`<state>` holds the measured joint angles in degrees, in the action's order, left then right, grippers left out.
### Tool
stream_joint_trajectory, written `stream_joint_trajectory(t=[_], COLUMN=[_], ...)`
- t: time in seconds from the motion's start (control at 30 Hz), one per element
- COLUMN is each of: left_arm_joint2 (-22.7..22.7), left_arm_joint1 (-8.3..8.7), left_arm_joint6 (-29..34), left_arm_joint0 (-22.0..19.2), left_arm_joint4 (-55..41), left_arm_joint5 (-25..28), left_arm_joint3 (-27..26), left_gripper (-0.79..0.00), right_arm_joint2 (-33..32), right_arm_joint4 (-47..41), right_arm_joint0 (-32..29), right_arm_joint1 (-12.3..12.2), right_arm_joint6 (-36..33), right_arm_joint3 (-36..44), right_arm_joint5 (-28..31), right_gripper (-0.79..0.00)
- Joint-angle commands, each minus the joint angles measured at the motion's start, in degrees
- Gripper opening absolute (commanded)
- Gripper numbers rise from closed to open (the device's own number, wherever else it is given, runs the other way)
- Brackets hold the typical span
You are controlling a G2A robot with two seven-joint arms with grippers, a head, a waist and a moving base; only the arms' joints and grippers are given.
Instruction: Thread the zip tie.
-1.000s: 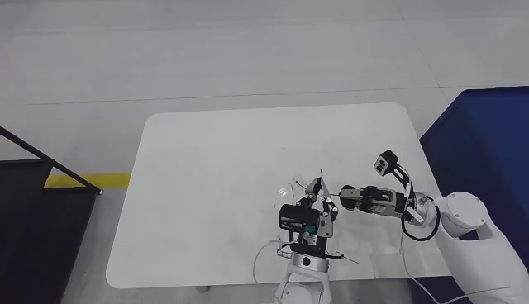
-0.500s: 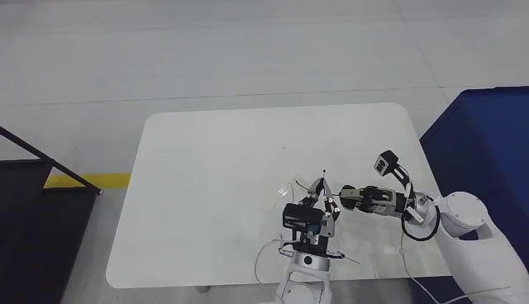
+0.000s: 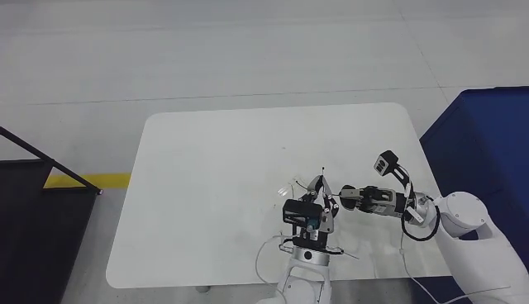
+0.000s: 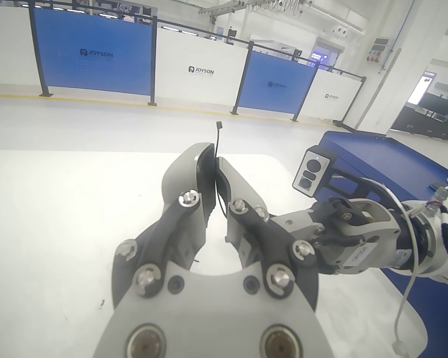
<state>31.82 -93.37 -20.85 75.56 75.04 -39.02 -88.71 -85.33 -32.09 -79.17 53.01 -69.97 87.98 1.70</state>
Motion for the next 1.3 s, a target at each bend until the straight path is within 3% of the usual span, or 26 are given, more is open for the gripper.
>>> stream_joint_trajectory(t=[0.0, 1.27], left_arm_joint2=[0.18, 1.26], left_arm_joint1=[-0.01, 0.23], left_arm_joint6=[-0.03, 1.12], left_arm_joint0=[0.14, 1.1], left_arm_joint4=[-0.03, 2.45], left_arm_joint5=[0.32, 1.82], left_arm_joint3=[-0.11, -0.48], left_gripper=[-0.785, -0.785], right_arm_joint2=[0.0, 0.0], right_arm_joint4=[0.0, 0.0], right_arm_joint0=[0.0, 0.0], right_arm_joint1=[0.0, 0.0], right_arm_joint6=[0.0, 0.0], right_arm_joint3=[0.0, 0.0], right_arm_joint5=[0.0, 0.0], right_gripper=[-0.785, -0.785])
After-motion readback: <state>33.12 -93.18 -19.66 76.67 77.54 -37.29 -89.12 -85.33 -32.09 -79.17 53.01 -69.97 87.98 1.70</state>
